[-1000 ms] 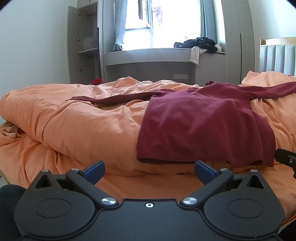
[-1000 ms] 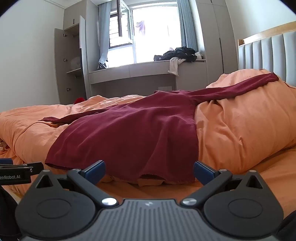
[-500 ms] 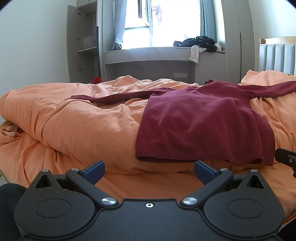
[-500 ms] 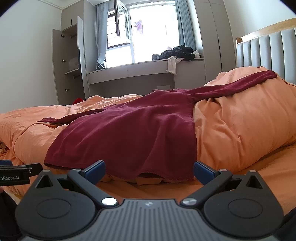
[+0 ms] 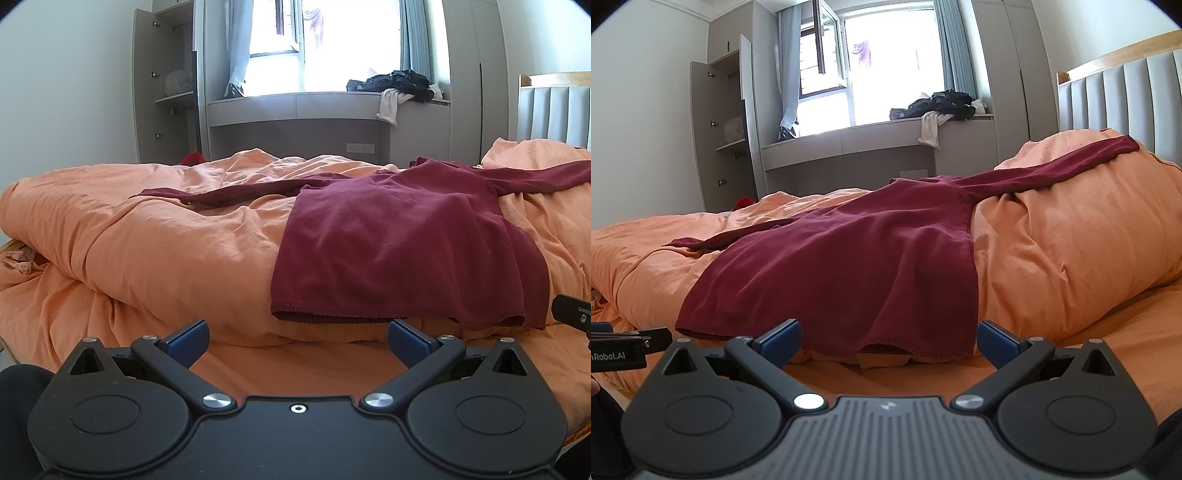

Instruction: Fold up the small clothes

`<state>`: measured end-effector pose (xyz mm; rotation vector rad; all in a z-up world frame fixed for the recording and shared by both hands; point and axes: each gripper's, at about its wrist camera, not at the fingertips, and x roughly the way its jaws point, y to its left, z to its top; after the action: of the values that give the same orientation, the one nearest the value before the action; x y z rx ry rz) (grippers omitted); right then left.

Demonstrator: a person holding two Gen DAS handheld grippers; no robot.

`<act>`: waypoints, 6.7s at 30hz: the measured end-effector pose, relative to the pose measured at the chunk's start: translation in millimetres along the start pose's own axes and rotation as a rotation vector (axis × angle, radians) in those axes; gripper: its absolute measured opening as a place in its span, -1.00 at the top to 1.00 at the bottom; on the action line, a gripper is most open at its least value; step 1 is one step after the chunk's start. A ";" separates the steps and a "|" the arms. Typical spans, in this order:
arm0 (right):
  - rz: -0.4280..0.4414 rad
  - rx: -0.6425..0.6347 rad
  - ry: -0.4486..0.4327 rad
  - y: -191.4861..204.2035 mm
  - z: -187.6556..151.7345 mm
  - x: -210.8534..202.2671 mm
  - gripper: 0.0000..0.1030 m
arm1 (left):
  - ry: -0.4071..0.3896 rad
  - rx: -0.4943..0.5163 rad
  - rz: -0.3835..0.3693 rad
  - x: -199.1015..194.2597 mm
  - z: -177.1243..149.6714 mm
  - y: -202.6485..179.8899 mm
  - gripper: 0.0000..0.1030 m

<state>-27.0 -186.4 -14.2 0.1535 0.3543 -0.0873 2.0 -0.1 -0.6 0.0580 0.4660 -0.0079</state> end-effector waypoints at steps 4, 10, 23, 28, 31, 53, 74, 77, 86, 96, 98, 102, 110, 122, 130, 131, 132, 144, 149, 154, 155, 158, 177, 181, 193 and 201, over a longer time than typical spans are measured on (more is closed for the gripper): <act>0.001 -0.004 -0.004 2.1 0.9 -1.4 -0.99 | 0.001 -0.005 -0.001 -0.3 0.4 1.3 -0.99; 0.006 -0.003 -0.003 2.2 0.6 -1.5 -0.99 | 0.004 -0.010 -0.002 -0.8 1.2 2.2 -0.99; 0.008 0.008 0.004 1.6 -1.7 -0.1 -0.99 | 0.007 0.001 -0.002 1.6 -0.9 1.7 -0.99; 0.005 0.019 0.010 -0.5 -2.4 1.7 -0.99 | 0.006 0.004 0.002 3.2 -1.8 0.2 -0.99; 0.002 0.026 0.016 -1.1 -4.4 2.7 -0.99 | 0.009 0.003 0.000 3.6 -2.0 0.2 -0.99; -0.081 0.008 0.081 -3.1 -1.3 18.9 -0.99 | 0.049 0.027 -0.023 22.4 5.7 -4.7 -0.99; -0.297 -0.137 0.032 -46.3 88.6 100.6 -0.99 | -0.052 0.095 -0.044 119.4 146.9 -46.2 -0.99; -0.310 -0.118 0.011 -62.2 96.3 115.2 -0.99 | -0.066 0.114 -0.034 142.1 159.1 -61.1 -0.99; -0.205 -0.057 -0.129 -130.8 123.1 142.3 -0.99 | -0.039 0.100 -0.032 202.2 177.2 -86.7 -0.99; -0.302 -0.054 -0.139 -199.4 148.1 204.7 -0.99 | -0.027 0.080 -0.051 254.4 172.9 -87.6 -0.99; -0.333 -0.058 -0.156 -218.7 154.6 213.6 -0.99 | -0.038 0.090 -0.051 260.9 166.0 -84.6 -0.99; -0.377 0.022 -0.186 -269.5 176.3 228.8 -0.99 | -0.005 0.055 -0.069 275.1 156.8 -77.2 -0.99; -0.468 0.268 -0.289 -367.8 217.9 248.0 -0.76 | -0.007 0.009 -0.096 281.9 150.6 -71.1 -0.99; -0.651 0.252 -0.295 -383.7 252.5 272.4 0.85 | -0.051 0.006 -0.070 272.4 166.6 -54.3 -0.99; -0.501 -0.064 -0.422 -276.9 291.2 247.9 0.88 | -0.056 -0.001 -0.020 257.7 181.2 -15.2 -0.99; -0.465 -0.105 -0.442 -257.4 297.4 244.1 0.88 | -0.054 -0.010 -0.018 256.6 180.4 -10.4 -0.99; -0.430 -0.141 -0.462 -238.8 301.3 241.4 0.88 | -0.052 -0.019 -0.015 255.3 179.4 -5.4 -0.99; -0.054 -0.548 -0.440 -20.8 273.3 246.0 0.88 | -0.070 -0.158 0.005 242.7 180.9 51.0 -0.99; 0.072 -0.720 -0.344 49.9 209.3 248.3 0.88 | -0.088 -0.213 0.016 238.0 183.5 68.2 -0.99; 0.142 -0.903 -0.248 90.5 132.9 252.7 0.89 | -0.098 -0.203 0.039 237.6 180.9 71.1 -0.99; 0.147 -0.958 -0.243 96.3 117.9 252.9 0.89 | -0.100 -0.201 0.038 237.7 180.3 70.7 -0.99; 0.172 -1.087 -0.203 113.8 78.3 254.1 0.88 | -0.101 -0.201 0.021 238.5 177.6 68.1 -0.99; -0.095 -0.521 -0.153 -41.9 117.3 246.0 -0.99 | 0.050 -0.116 -0.189 261.4 157.6 -3.3 -0.99; -0.248 -0.528 -0.123 -77.6 113.3 265.7 -0.96 | 0.094 -0.045 -0.158 264.6 147.1 -12.0 -0.99; -0.288 -0.597 -0.111 -99.7 98.7 323.3 0.02 | 0.111 -0.091 -0.213 263.4 133.6 0.0 -0.99; -0.273 -0.340 -0.057 -125.3 122.7 327.8 0.91 | 0.087 -0.063 -0.209 258.6 129.8 -3.0 -0.99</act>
<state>306.8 -349.1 -32.6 -0.2346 0.3265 -0.2986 291.2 -9.1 -1.2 -0.0525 0.5572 -0.1966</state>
